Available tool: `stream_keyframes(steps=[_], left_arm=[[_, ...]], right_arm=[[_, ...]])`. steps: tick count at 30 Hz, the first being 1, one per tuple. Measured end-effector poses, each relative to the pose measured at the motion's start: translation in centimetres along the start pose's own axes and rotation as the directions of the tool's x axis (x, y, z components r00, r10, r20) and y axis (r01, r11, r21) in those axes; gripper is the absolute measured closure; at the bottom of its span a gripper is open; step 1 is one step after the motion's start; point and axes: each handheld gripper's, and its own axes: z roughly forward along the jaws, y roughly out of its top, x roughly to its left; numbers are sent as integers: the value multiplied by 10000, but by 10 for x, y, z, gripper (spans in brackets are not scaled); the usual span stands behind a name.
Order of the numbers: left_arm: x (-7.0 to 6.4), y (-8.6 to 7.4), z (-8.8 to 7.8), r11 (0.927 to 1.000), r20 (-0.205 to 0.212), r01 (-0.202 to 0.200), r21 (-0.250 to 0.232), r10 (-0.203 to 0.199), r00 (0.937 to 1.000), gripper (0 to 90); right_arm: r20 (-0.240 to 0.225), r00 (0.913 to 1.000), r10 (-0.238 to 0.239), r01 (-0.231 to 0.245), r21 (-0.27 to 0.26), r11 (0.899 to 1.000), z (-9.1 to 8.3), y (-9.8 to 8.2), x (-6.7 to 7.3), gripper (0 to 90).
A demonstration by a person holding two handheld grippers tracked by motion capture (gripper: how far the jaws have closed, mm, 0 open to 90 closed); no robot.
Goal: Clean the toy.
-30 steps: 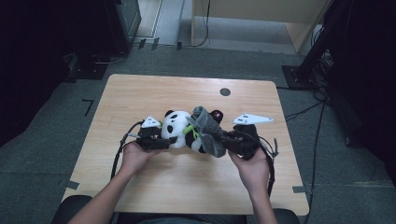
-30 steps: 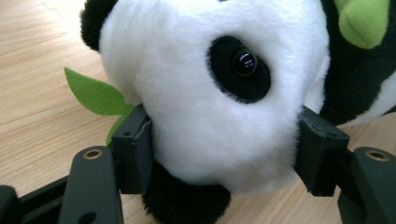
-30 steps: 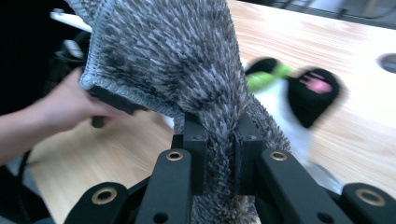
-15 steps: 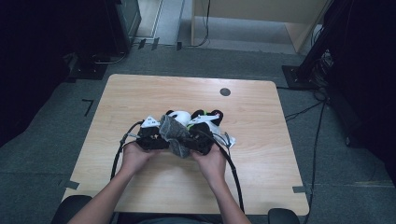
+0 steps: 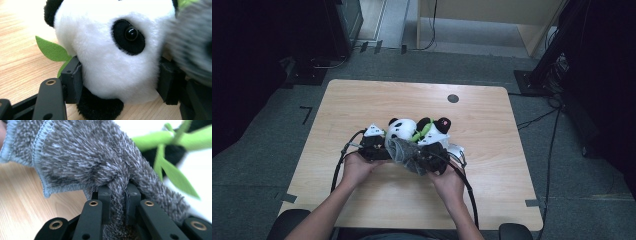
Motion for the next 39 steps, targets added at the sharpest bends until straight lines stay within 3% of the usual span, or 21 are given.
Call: stream_keyframes(steps=[18, 33, 39], left_arm=[[0, -1, 0, 9999, 50, -107, -55, 108, 9999, 342], [1, -2, 0, 9997, 156, -170, -157, 172, 9997, 339], [2, -2, 0, 9997, 183, -181, -166, 184, 9997, 338]], right_arm=[[128, 9974, 706, -703, -218, 9973, -50, -6, -21, 804], [-114, 9905, 1370, -1372, -279, 9901, -74, -13, -47, 799], [35, 9857, 1683, -1681, -322, 9852, -83, -17, -57, 798]])
